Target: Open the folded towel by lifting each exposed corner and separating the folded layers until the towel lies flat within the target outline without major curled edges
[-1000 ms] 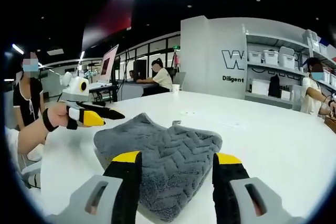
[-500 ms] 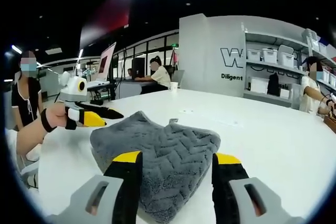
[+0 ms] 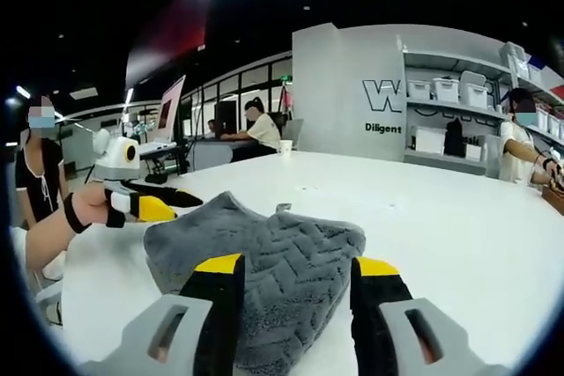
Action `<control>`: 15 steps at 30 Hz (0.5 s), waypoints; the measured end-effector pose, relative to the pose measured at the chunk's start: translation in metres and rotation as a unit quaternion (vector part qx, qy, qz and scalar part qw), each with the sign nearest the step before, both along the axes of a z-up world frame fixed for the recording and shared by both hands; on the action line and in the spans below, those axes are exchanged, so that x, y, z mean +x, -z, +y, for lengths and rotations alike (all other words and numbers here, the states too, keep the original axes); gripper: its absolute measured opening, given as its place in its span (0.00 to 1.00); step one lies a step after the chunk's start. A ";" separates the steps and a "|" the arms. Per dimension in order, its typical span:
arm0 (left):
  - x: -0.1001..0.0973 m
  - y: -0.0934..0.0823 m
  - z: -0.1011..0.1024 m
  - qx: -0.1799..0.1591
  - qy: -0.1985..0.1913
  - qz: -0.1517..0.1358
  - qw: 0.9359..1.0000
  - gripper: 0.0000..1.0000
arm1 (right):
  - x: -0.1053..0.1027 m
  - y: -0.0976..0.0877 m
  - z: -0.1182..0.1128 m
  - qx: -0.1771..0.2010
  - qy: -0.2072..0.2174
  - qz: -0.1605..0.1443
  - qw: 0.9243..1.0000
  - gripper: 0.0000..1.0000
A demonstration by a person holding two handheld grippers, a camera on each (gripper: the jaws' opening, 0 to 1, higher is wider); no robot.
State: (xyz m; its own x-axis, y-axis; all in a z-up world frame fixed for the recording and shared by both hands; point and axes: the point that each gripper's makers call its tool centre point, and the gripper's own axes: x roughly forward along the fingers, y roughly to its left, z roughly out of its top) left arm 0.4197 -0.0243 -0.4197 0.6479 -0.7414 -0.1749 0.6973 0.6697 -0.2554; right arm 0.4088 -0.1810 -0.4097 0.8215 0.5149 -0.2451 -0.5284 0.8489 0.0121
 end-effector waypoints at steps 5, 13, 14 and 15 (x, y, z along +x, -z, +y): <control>0.001 0.000 -0.001 0.000 -0.004 -0.001 1.000 0.58 | 0.000 0.001 0.000 -0.005 0.004 0.001 1.000 0.44; 0.002 -0.004 0.000 0.003 -0.010 -0.008 1.000 0.57 | 0.000 0.001 0.003 -0.005 0.002 0.000 1.000 0.44; 0.002 -0.004 0.000 0.003 -0.011 -0.009 1.000 0.57 | 0.000 0.002 0.003 -0.006 0.002 0.000 1.000 0.44; 0.003 -0.003 0.001 0.003 -0.012 -0.009 1.000 0.57 | 0.004 0.001 0.003 -0.002 0.002 0.002 1.000 0.44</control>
State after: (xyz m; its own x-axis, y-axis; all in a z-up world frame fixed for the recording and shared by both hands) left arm 0.4224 -0.0236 -0.4162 0.6684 -0.7248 -0.1669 0.6859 0.6875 -0.2386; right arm 0.4124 -0.1781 -0.4104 0.8223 0.5110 -0.2503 -0.5255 0.8507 0.0103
